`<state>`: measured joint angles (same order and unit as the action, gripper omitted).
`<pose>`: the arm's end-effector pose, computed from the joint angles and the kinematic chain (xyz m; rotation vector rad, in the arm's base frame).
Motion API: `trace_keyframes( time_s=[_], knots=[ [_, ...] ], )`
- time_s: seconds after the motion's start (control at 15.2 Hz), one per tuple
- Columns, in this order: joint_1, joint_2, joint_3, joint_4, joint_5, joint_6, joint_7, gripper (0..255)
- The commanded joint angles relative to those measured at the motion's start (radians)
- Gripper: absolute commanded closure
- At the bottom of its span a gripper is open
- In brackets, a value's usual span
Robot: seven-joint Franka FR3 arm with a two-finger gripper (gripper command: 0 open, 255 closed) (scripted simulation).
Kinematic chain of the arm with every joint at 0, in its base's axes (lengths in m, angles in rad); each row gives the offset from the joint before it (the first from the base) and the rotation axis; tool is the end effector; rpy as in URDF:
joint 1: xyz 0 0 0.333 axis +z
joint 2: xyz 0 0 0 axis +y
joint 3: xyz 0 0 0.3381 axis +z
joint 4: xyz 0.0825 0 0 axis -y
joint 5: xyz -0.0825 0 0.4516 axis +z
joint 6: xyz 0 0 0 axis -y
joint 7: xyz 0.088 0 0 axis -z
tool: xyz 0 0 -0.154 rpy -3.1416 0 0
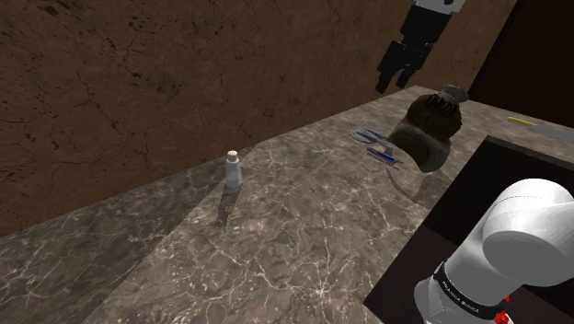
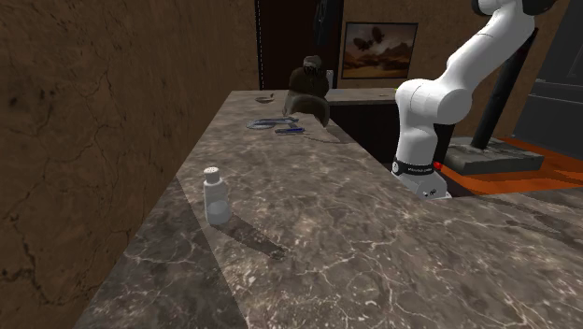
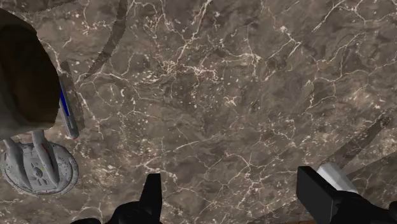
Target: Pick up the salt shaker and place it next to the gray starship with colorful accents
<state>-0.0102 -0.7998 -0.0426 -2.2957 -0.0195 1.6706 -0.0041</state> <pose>0.3720 -0.0261 0.6071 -3.1220 0.0597 -0.2730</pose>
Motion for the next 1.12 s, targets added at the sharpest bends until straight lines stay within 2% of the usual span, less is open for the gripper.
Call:
trace_keyframes(
  time_s=[0.0, 0.53, 1.06],
  knots=[
    [0.0, 0.0, 0.0, 0.0, 0.0, 0.0, 0.0, 0],
    [0.05, 0.146, 0.081, -0.068, 0.068, 0.233, 0.076, 0],
    [0.094, 0.357, 0.163, -0.055, 0.114, 0.455, 0.144, 0]
  ],
)
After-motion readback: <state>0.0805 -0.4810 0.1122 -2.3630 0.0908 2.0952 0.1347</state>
